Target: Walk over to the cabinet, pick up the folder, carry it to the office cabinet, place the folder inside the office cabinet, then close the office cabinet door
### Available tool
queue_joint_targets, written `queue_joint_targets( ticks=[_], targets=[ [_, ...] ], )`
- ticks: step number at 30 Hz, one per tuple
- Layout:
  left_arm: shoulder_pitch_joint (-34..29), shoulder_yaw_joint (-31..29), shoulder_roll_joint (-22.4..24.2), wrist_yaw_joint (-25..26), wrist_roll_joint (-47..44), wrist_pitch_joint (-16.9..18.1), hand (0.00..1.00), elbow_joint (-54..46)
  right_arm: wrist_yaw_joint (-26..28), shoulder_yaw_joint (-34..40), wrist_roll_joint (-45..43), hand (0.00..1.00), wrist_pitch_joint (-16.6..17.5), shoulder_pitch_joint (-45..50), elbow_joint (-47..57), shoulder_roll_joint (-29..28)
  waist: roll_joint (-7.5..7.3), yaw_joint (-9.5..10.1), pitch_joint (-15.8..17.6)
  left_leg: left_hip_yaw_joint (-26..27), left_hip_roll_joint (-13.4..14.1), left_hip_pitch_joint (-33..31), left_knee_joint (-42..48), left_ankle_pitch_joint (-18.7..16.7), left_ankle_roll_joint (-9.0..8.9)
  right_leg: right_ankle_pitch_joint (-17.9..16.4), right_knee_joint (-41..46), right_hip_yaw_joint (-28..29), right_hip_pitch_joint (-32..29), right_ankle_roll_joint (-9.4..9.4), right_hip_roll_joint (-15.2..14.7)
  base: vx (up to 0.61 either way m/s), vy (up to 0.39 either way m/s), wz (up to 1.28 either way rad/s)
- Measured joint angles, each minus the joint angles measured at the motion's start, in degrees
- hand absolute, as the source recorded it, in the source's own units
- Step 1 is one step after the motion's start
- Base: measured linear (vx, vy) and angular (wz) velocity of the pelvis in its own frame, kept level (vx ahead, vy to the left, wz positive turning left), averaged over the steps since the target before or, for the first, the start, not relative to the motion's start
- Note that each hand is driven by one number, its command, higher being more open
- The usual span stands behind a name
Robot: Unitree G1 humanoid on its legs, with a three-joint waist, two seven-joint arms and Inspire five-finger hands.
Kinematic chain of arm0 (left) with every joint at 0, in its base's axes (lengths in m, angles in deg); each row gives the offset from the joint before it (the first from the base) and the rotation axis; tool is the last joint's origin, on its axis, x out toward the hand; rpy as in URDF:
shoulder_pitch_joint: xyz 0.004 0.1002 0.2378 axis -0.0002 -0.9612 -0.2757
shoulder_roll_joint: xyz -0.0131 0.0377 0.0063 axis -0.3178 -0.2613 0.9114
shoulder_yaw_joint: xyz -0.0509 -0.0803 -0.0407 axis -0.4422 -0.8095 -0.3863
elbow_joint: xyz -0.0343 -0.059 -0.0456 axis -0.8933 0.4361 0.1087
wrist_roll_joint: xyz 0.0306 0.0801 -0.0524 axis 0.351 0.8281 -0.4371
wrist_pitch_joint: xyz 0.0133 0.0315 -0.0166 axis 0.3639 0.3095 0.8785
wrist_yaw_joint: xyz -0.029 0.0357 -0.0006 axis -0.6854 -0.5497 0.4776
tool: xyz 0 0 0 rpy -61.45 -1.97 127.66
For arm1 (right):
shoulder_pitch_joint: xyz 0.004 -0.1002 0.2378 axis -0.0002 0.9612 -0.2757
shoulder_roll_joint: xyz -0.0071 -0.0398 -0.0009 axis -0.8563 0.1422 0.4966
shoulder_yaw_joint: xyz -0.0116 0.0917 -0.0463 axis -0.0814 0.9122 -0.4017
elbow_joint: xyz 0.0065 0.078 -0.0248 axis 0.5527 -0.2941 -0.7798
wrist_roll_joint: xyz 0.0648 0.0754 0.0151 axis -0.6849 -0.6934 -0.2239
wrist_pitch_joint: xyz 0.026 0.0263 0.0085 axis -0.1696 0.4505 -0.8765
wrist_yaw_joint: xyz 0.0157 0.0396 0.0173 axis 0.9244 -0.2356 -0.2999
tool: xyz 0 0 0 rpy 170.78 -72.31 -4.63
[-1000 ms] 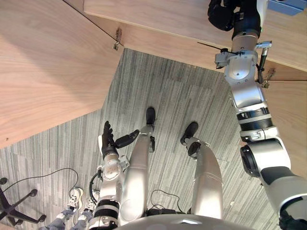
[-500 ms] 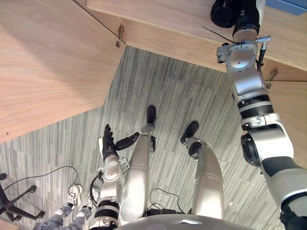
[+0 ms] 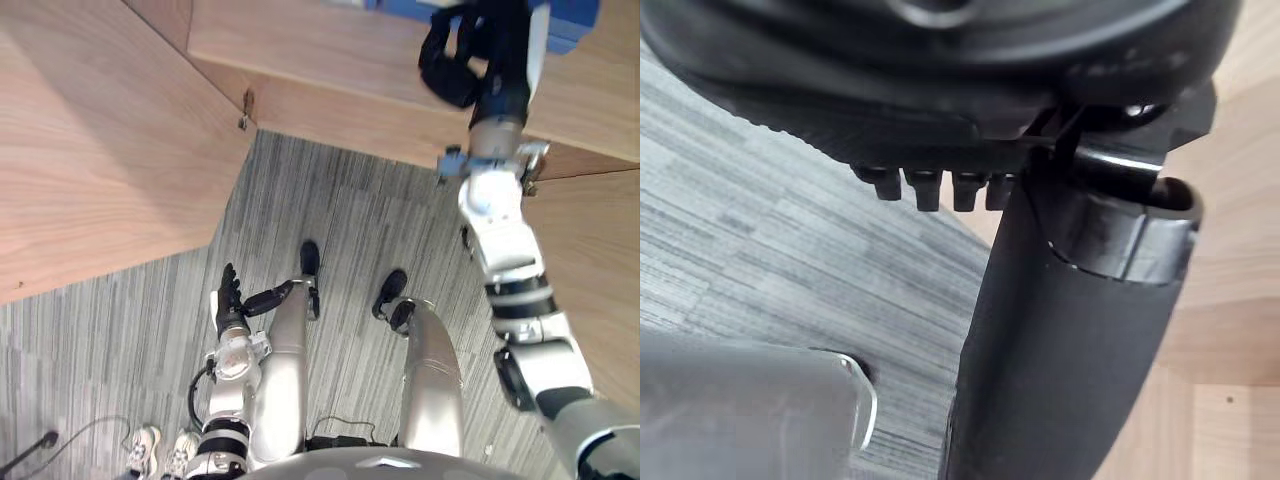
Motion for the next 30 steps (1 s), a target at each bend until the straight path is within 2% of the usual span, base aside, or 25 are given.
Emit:
queue_joint_targets(
  ticks=[6,10,12,14,15,17,18,22,26,30],
  targets=[
    [-0.8,-0.1,0.2,-1.4,2.1,-1.1,1.0,1.1,5.1,-4.6,0.0,0.0,2.0,17.9,5.2,-5.9,0.04,-1.7,-0.9,2.0,1.3,7.6,0.1,-2.0,0.24,-0.2,-2.3,1.1,7.5,0.76,1.1,0.05,-0.034,-0.18],
    [-3.0,0.1,0.5,-2.7,5.1,-1.9,1.0,5.4,10.1,-7.2,2.9,0.0,4.3,30.8,5.3,-9.7,-1.07,-2.51,-5.5,3.2,2.1,14.7,-2.3,-3.4,0.08,-0.3,-6.5,1.3,14.6,1.21,2.3,0.14,-0.023,-0.18],
    [-3.5,0.4,0.2,-3.2,6.5,-2.1,1.0,8.3,11.8,-7.0,5.3,0.0,5.4,35.8,4.4,-10.9,-1.86,-2.52,-6.6,4.2,2.0,19.1,-4.6,-3.4,0.06,-0.2,-8.7,1.9,18.2,1.47,2.7,0.17,-0.017,-0.2],
    [-4.5,1.9,-0.7,-3.6,7.2,-2.4,1.0,12.8,13.2,-6.3,7.9,0.0,6.6,39.2,-1.0,-11.8,-2.33,-3.11,-9.8,4.7,2.0,22.3,-7.8,-3.0,-0.49,0.6,-12.1,2.4,20.9,2.09,3.5,0.13,-0.015,-0.19],
    [-4.5,2.3,-1.3,-4.1,7.9,-2.5,1.0,15.2,13.5,-5.5,8.7,0.0,6.7,39.4,-6.4,-12.2,-2.33,-4.02,-10.9,4.6,2.0,24.3,-9.9,-2.3,-0.82,1.6,-14.8,2.2,23.0,2.32,4.0,0.15,-0.009,-0.09],
    [-4.5,2.7,-1.9,-4.9,8.8,-2.5,1.0,18.5,14.0,-2.9,9.9,0.0,5.9,39.4,-16.5,-12.4,-2.08,-4.55,-12.7,5.1,2.0,27.7,-14.3,-0.8,-1.09,3.9,-20.1,2.2,26.6,2.51,5.1,0.16,-0.011,-0.12],
    [-4.5,2.7,-2.0,-5.1,9.2,-2.5,1.0,19.7,14.2,-1.7,10.9,1.0,5.3,39.3,-20.3,-12.4,-1.83,-4.7,-13.1,5.4,1.9,29.3,-16.3,-0.1,-1.23,5.1,-22.6,2.2,28.3,2.61,5.6,0.11,-0.008,-0.11],
    [-4.8,3.9,-4.0,-6.0,11.0,-2.7,1.0,23.3,14.3,1.3,13.2,1.0,4.4,39.3,-31.0,-11.8,-1.48,-5.63,-13.7,6.5,1.4,36.0,-23.3,2.2,-1.83,7.9,-29.6,2.6,34.3,2.95,6.4,0.08,-0.004,-0.14],
    [-5.3,4.0,-4.7,-6.3,12.5,-3.6,1.0,26.0,13.9,3.4,13.4,1.0,3.5,38.1,-41.5,-11.8,-1.17,-5.69,-15.8,7.9,1.2,42.8,-30.8,5.0,-2.23,10.7,-34.6,3.8,39.0,3.07,7.5,0.05,-0.007,-0.18],
    [-5.5,4.0,-4.7,-6.8,13.2,-3.6,1.0,27.1,13.8,5.8,13.2,1.0,2.6,37.6,-48.1,-12.2,-1.17,-5.84,-17.4,8.3,0.8,46.3,-35.3,7.2,-2.28,12.2,-37.1,4.1,41.3,3.14,7.9,-0.02,0.003,-0.05]
  ],
)
